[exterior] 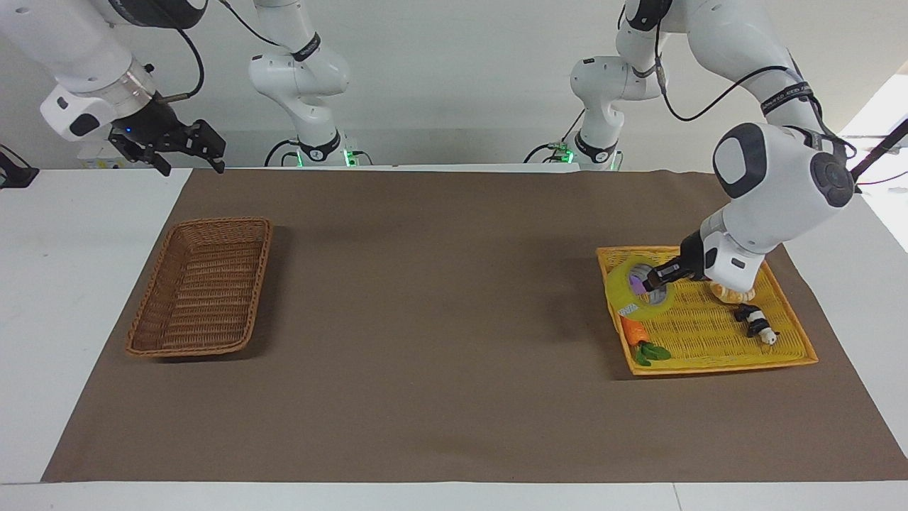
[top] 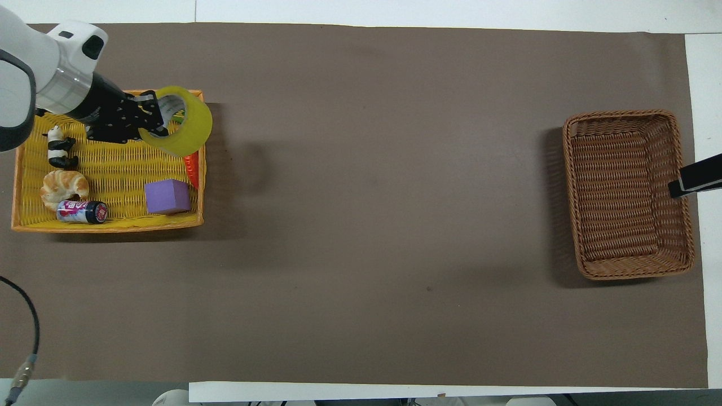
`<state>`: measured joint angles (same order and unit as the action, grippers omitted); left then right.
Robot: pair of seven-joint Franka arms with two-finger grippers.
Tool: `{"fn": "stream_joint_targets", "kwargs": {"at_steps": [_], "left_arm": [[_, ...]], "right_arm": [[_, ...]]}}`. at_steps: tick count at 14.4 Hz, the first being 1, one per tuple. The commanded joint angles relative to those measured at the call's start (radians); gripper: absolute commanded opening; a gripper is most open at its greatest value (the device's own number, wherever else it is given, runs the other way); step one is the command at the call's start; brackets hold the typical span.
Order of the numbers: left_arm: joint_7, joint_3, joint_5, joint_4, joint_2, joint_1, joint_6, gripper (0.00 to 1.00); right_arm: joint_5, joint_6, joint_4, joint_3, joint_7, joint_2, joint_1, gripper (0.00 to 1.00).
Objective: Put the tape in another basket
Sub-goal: 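Carry the tape roll toward the brown basket while the right gripper approaches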
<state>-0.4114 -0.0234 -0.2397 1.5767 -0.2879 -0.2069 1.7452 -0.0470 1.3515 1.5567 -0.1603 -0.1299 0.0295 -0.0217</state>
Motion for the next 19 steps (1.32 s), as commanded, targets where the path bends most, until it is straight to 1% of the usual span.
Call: {"fn": "stream_joint_targets", "kwargs": {"at_steps": [1,4,5,6,7,8,9,10,11,13,16,18,19], "left_arm": [[-0.188,0.003,0.005,0.029,0.041,-0.242,0.078,0.0],[-0.315,-0.003,-0.065,-0.027,0.03,-0.454,0.181,0.0],[-0.345,-0.003,-0.064,-0.036,0.03,-0.538,0.198,0.0],[-0.351,-0.001,-0.061,-0.037,0.03,-0.589,0.2,0.0],[-0.351,-0.001,-0.059,-0.035,0.033,-0.611,0.198,0.0],[-0.351,-0.003,-0.058,-0.026,0.038,-0.617,0.194,0.0],[-0.352,-0.001,-0.058,-0.02,0.041,-0.617,0.177,0.0],[-0.352,-0.001,-0.058,-0.015,0.044,-0.614,0.159,0.0],[-0.352,0.002,-0.059,-0.018,0.042,-0.614,0.157,0.0],[-0.363,0.005,-0.058,-0.023,0.042,-0.614,0.155,0.0],[-0.365,0.013,-0.056,-0.021,0.053,-0.595,0.119,0.0],[-0.363,0.013,-0.037,-0.012,0.058,-0.569,0.119,0.0],[-0.363,0.014,-0.035,-0.004,0.059,-0.565,0.119,0.0]], "right_arm": [[-0.014,0.006,0.036,0.007,-0.027,0.026,0.009,1.0],[-0.013,0.006,0.039,0.007,-0.025,0.026,0.009,1.0],[-0.013,0.006,0.039,0.007,-0.025,0.027,0.011,1.0],[-0.014,0.006,0.042,0.007,-0.025,0.027,0.014,1.0],[-0.013,0.003,0.046,0.007,-0.025,0.029,0.012,1.0],[-0.022,0.015,0.065,0.008,-0.024,0.036,0.014,1.0],[-0.069,0.055,0.077,0.007,-0.033,0.038,0.014,1.0],[-0.156,0.092,0.107,0.007,-0.069,0.043,0.016,1.0],[-0.216,0.101,0.132,0.005,-0.095,0.044,0.016,1.0],[-0.292,0.139,0.167,0.007,-0.105,0.04,0.003,1.0],[-0.511,0.198,0.244,0.005,-0.108,0.011,0.006,1.0],[-0.612,0.241,0.291,0.011,-0.111,-0.006,-0.006,1.0],[-0.684,0.251,0.337,0.011,-0.126,-0.01,-0.015,1.0]]}}
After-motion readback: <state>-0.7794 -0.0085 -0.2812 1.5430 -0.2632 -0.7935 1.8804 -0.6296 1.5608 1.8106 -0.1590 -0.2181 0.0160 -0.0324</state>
